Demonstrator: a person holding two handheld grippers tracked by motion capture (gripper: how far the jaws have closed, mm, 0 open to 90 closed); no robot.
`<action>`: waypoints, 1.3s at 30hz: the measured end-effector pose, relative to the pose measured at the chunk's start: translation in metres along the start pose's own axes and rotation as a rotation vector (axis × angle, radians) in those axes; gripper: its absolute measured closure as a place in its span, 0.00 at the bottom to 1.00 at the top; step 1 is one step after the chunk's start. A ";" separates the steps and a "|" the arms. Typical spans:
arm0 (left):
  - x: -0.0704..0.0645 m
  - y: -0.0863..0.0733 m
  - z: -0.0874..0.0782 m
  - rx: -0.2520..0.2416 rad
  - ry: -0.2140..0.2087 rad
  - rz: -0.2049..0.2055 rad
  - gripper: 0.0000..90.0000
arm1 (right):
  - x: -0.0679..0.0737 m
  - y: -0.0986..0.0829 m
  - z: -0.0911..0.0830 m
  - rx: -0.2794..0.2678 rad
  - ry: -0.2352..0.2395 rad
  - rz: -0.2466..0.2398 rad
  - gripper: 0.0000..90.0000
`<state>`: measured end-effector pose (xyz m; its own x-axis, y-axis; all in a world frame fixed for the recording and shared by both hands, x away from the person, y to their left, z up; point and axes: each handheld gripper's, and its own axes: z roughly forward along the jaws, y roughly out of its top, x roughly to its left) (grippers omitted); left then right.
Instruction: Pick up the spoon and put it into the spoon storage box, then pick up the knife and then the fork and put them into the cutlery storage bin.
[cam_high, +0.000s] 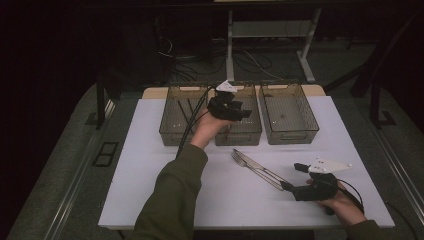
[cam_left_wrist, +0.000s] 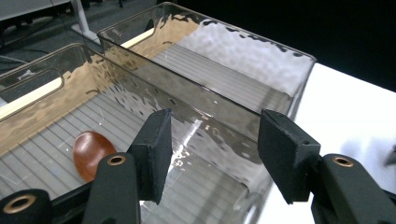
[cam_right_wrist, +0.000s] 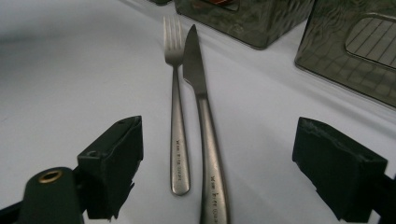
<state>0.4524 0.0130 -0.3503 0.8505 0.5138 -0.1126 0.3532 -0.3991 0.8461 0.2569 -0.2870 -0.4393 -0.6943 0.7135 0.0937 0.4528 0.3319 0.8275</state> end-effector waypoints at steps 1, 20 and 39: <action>-0.002 0.000 -0.003 0.002 -0.002 0.001 0.48 | 0.000 0.000 0.000 -0.003 0.000 0.006 0.17; -0.028 -0.032 -0.056 -0.047 -0.041 0.030 0.38 | -0.001 0.001 -0.001 -0.010 -0.008 0.015 0.17; -0.053 -0.110 -0.102 -0.056 -0.038 0.021 0.10 | -0.001 0.004 -0.003 0.025 -0.009 0.052 0.18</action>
<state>0.3286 0.1069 -0.3839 0.8720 0.4761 -0.1138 0.3141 -0.3659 0.8761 0.2577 -0.2884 -0.4342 -0.6648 0.7354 0.1312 0.5020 0.3097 0.8075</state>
